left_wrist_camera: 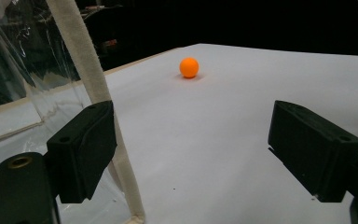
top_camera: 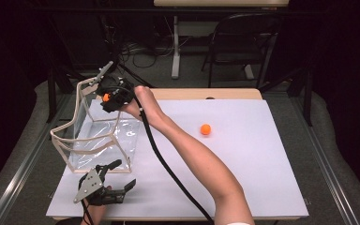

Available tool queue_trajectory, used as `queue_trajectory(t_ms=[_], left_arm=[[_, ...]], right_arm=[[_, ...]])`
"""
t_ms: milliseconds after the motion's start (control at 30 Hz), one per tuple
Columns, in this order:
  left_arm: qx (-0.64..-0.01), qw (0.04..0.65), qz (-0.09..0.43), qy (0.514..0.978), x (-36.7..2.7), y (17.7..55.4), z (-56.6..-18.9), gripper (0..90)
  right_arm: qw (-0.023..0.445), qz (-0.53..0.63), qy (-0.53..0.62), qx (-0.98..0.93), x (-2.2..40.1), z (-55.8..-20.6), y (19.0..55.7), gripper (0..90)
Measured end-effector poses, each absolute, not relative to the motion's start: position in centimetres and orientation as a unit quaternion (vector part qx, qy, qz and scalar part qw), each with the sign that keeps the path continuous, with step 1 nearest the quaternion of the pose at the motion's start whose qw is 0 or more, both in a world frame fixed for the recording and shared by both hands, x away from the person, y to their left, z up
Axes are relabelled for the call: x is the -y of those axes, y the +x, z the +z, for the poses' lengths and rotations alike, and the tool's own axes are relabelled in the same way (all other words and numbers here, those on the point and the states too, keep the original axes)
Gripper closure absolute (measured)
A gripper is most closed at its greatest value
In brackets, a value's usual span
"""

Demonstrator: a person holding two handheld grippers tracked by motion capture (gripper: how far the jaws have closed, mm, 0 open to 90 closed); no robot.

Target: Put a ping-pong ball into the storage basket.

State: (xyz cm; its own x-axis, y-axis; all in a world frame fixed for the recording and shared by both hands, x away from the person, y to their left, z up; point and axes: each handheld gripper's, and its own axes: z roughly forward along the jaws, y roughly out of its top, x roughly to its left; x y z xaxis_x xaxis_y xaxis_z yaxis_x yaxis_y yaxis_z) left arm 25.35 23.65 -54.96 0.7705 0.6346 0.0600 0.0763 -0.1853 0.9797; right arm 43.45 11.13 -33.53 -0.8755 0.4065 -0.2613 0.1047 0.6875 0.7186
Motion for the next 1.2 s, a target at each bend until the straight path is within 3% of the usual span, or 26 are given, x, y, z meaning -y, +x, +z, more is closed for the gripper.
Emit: queue_trajectory(t_ms=[1200], left_arm=[[-0.242, 0.591, 0.238, 0.732, -23.7, 25.3, -54.9, 15.8]], right_arm=[[0.190, 0.343, 0.141, -0.909, -12.6, -35.4, 44.0, 50.5]])
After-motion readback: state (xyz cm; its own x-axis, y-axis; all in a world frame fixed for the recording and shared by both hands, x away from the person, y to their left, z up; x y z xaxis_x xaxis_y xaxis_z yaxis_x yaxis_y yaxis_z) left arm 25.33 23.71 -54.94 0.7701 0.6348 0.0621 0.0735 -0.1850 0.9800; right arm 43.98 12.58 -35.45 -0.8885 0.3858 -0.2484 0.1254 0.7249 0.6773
